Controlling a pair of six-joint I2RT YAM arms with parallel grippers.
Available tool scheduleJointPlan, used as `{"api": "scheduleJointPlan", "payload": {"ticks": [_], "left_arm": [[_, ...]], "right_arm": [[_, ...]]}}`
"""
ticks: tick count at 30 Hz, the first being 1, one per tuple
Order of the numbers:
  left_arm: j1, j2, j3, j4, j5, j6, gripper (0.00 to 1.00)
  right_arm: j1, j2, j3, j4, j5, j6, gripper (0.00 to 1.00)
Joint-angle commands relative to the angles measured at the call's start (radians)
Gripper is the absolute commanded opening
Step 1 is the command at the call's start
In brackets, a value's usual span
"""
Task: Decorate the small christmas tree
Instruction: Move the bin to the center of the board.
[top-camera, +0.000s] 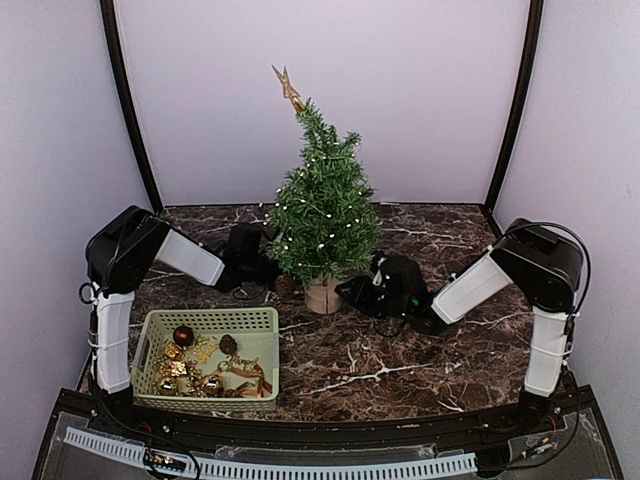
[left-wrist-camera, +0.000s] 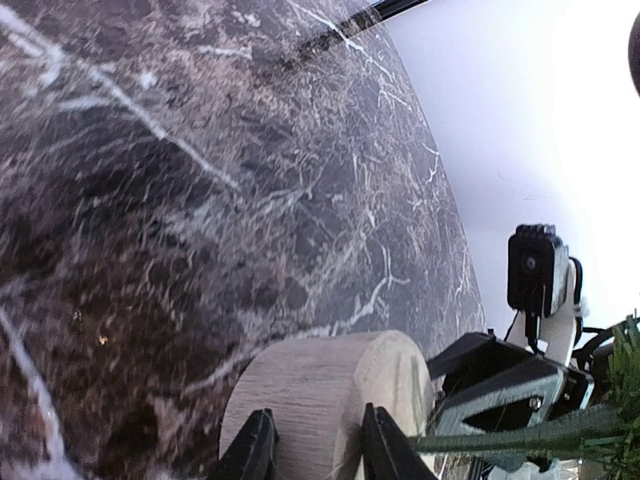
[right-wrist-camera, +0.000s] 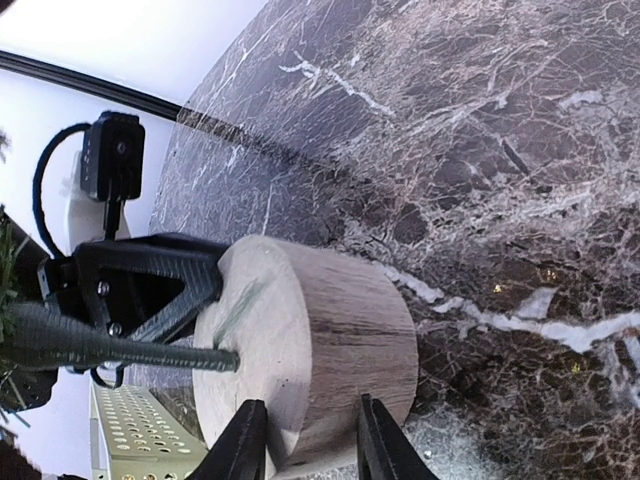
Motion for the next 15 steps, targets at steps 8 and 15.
{"api": "scheduleJointPlan", "payload": {"ticks": [8, 15], "left_arm": [[-0.037, 0.047, 0.108, 0.064, 0.066, 0.035, 0.32], [0.062, -0.094, -0.012, 0.061, -0.01, 0.074, 0.36]], "right_arm": [[0.021, -0.096, -0.054, 0.04, 0.025, -0.008, 0.33], [0.021, -0.282, -0.164, -0.037, 0.123, -0.033, 0.43]]}}
